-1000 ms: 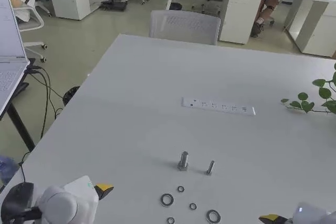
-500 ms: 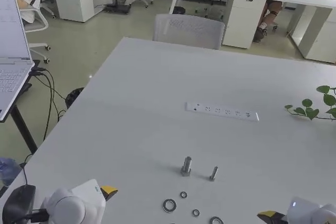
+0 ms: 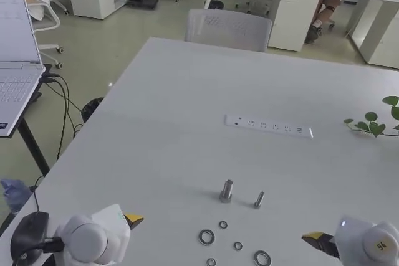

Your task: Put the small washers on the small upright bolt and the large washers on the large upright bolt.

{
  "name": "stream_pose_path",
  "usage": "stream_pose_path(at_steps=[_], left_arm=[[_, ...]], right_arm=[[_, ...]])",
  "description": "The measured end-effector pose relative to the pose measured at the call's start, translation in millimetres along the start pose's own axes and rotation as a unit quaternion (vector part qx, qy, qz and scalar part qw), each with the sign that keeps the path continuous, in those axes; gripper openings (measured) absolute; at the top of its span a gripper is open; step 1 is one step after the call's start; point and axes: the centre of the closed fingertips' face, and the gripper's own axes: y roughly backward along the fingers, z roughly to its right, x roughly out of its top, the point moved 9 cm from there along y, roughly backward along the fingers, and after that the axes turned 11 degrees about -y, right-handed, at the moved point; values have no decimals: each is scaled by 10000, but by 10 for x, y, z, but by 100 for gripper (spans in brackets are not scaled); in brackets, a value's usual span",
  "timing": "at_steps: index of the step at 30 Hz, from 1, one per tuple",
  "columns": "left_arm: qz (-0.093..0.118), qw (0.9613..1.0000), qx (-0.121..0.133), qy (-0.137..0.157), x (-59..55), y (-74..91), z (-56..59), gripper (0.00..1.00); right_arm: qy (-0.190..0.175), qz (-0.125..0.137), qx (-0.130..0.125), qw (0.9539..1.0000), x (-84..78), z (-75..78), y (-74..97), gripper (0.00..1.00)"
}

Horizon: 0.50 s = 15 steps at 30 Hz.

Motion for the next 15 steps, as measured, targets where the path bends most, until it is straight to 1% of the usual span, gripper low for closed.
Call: stream_pose_path(at_steps=[5, 7, 10, 15], left_arm=[[-31, 10000, 3, 35, -41, 5, 47, 95], [-51, 10000, -4, 55, -57, -5, 62, 95], [-53, 10000, -18, 76, -50, -15, 85, 94], [-66, 9999, -27, 107, -60, -61, 111, 92]], right_arm=[[91, -118, -106, 9998, 16, 71, -21, 88], [42, -221, -136, 9997, 23, 104, -23, 87], [74, -338, -168, 9993, 44, 126, -18, 86], [175, -342, -93, 9992, 113, 164, -29, 85]])
